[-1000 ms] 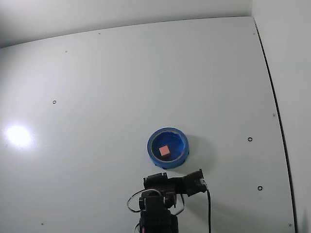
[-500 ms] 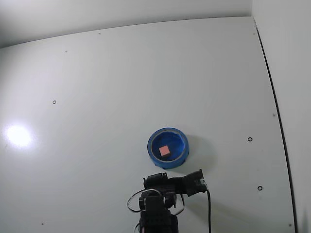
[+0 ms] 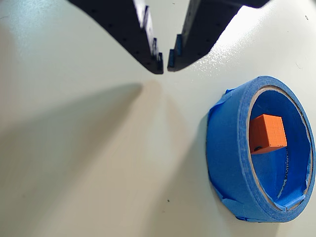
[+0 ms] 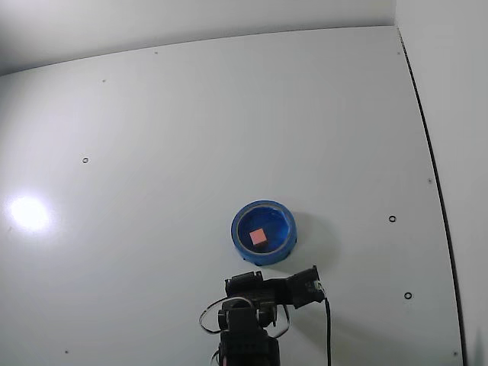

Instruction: Grasp a block and put it in the bin.

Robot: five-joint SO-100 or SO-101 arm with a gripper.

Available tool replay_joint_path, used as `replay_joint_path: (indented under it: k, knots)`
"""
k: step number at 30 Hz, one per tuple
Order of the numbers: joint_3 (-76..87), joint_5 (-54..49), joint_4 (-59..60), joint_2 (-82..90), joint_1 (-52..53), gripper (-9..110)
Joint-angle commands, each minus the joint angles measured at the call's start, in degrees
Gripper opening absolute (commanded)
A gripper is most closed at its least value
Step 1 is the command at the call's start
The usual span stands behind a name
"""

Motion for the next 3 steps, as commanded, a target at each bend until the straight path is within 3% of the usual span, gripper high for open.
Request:
replay_joint_path:
  k: [1,3]
  knots:
    - [-0.97,0.18,0.09,0.35,0.18,0]
    - [-0.97,0.18,0.09,0.35,0.18,0]
